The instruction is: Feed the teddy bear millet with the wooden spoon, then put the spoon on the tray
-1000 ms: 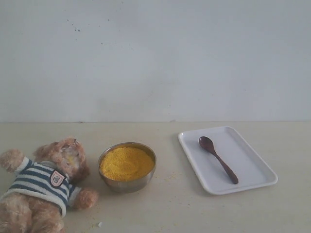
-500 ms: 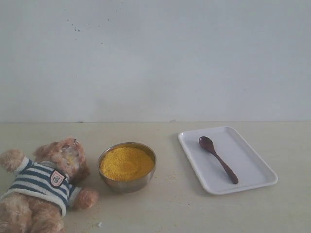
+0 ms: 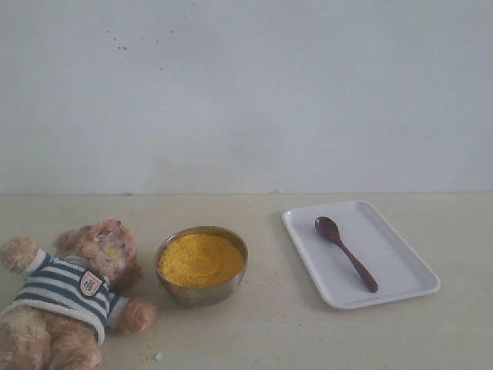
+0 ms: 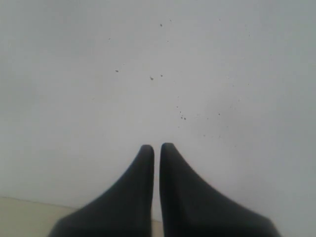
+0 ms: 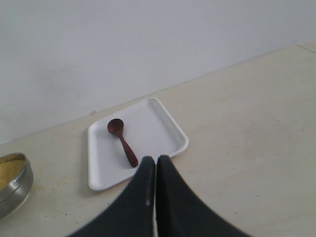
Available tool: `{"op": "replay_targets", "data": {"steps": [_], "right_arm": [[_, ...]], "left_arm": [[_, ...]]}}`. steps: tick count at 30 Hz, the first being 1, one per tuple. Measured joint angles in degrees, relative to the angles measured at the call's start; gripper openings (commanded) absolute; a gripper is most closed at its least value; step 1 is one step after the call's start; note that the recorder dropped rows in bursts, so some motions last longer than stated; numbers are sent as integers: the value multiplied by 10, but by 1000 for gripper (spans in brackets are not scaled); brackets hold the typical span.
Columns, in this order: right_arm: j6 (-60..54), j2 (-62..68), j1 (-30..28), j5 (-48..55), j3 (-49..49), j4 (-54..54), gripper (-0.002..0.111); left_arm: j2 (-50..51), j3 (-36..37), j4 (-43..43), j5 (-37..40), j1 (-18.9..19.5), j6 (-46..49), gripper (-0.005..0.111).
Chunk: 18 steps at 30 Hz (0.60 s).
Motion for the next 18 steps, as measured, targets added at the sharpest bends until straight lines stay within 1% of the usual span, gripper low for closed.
{"op": "replay_targets", "data": {"steps": [7,12,18], "right_arm": [[0,0,0,0,0,0,0],[0,0,0,0,0,0,0],[0,0,0,0,0,0,0]], "left_arm": [[-49,47,6,-9,-3,24,4],[-83,107,6,-5,-16,44,4],[-92,148,6,-56,-18,53,4]]}}
